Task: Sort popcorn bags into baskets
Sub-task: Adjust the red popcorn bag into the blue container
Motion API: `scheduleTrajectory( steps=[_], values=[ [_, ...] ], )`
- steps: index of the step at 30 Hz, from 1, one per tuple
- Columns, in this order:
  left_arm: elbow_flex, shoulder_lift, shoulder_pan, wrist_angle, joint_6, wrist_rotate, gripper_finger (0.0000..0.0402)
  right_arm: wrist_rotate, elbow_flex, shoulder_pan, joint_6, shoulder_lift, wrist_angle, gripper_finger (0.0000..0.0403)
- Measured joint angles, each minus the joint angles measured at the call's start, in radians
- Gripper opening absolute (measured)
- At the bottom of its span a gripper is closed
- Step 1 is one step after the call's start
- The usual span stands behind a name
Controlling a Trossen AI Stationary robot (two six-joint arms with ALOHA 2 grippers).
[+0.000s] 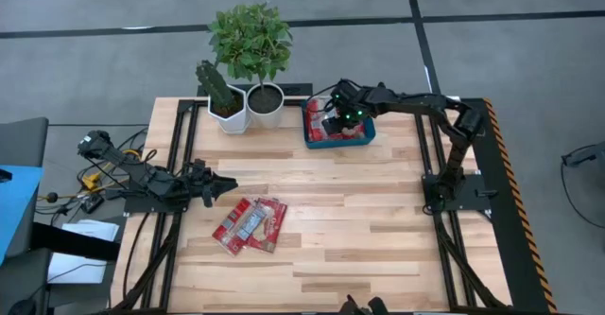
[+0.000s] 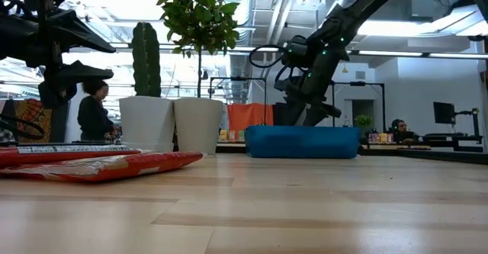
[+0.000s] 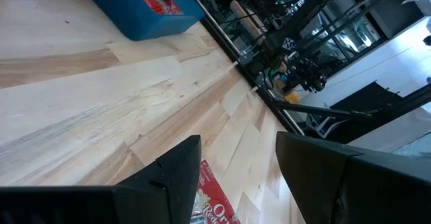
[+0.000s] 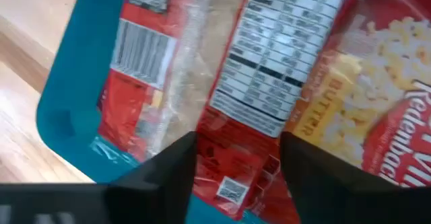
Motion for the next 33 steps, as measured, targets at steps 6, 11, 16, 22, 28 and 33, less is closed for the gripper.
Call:
scheduleTrajectory(
  steps=[6,11,16,22,28,33],
  values=[
    [0.0,0.0,0.0,0.0,0.012,0.0,0.0183,-0.013,0.0,0.002,-0.031,-0.008,0.009,0.0044],
    [0.0,0.0,0.0,0.0,0.019,0.0,0.0183,-0.028,0.0,0.002,-0.01,-0.008,0.029,0.0012],
    [0.0,0.0,0.0,0.0,0.019,0.0,0.0183,-0.028,0.0,0.002,-0.007,-0.038,0.024,0.0005],
    [0.0,0.0,0.0,0.0,0.035,0.0,0.0183,-0.026,0.0,-0.008,0.0,-0.113,-0.019,0.0003],
    [0.0,0.0,0.0,0.0,0.043,0.0,0.0183,0.006,0.0,-0.032,-0.003,-0.205,-0.132,0.0002],
    [0.0,0.0,0.0,0.0,0.053,0.0,0.0183,0.097,0.0,-0.044,-0.008,-0.279,-0.241,0.0001]
  ],
)
